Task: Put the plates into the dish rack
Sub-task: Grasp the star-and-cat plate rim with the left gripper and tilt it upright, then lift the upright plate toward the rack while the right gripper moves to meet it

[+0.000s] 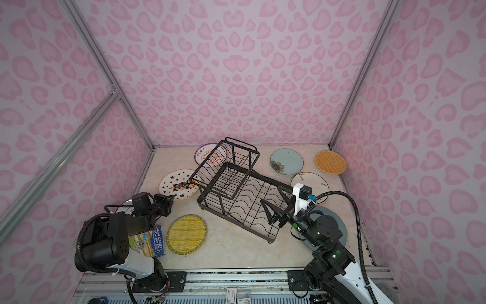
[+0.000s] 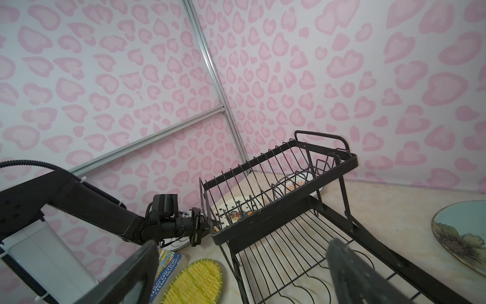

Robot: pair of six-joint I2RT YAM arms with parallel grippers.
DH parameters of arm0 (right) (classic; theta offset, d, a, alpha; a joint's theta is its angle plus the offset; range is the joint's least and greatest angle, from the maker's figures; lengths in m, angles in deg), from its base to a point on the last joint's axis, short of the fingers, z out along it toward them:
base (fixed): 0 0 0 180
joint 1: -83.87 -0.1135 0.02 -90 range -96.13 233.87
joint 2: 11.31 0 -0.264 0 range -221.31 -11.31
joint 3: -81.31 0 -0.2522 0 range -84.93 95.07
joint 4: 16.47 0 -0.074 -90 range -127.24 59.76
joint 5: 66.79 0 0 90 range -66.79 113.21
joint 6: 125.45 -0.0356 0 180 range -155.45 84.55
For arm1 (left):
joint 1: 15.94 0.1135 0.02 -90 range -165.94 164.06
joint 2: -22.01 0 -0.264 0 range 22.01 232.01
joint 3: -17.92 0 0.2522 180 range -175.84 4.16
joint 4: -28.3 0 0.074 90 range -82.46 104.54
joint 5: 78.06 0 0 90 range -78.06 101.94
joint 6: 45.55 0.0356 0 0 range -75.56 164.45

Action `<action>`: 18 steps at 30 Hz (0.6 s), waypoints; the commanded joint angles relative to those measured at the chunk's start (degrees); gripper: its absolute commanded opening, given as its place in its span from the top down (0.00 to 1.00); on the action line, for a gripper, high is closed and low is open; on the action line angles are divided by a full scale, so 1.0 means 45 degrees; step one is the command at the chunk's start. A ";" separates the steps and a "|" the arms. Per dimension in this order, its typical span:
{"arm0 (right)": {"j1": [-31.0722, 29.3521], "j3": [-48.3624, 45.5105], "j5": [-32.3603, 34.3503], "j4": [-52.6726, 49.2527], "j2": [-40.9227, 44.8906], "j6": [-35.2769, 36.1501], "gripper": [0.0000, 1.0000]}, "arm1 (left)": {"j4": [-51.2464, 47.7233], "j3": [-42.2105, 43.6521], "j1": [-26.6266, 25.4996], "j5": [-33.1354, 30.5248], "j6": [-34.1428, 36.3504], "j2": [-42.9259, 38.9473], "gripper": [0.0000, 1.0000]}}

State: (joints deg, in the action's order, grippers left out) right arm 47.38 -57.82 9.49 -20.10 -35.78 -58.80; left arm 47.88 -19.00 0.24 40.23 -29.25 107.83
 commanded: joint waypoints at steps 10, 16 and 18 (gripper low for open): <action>-0.0063 0.0283 0.0346 -0.0415 0.0353 0.0111 0.00 | -0.6334 -0.1741 0.0024 -0.1685 0.2103 -0.5196 0.97; -0.0094 0.0581 0.0385 -0.0353 0.0101 0.0338 0.00 | -0.9028 -0.2942 0.0112 -0.1815 0.2369 -0.6935 0.97; -0.0083 0.0764 0.0640 -0.0223 -0.0152 0.0389 0.00 | -0.9819 -0.3482 0.0114 -0.1918 0.2486 -0.7479 0.97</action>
State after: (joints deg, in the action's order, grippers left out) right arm 47.12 -55.30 11.20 -22.68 -35.59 -57.97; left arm 6.20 -31.02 0.57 31.36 -19.98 77.05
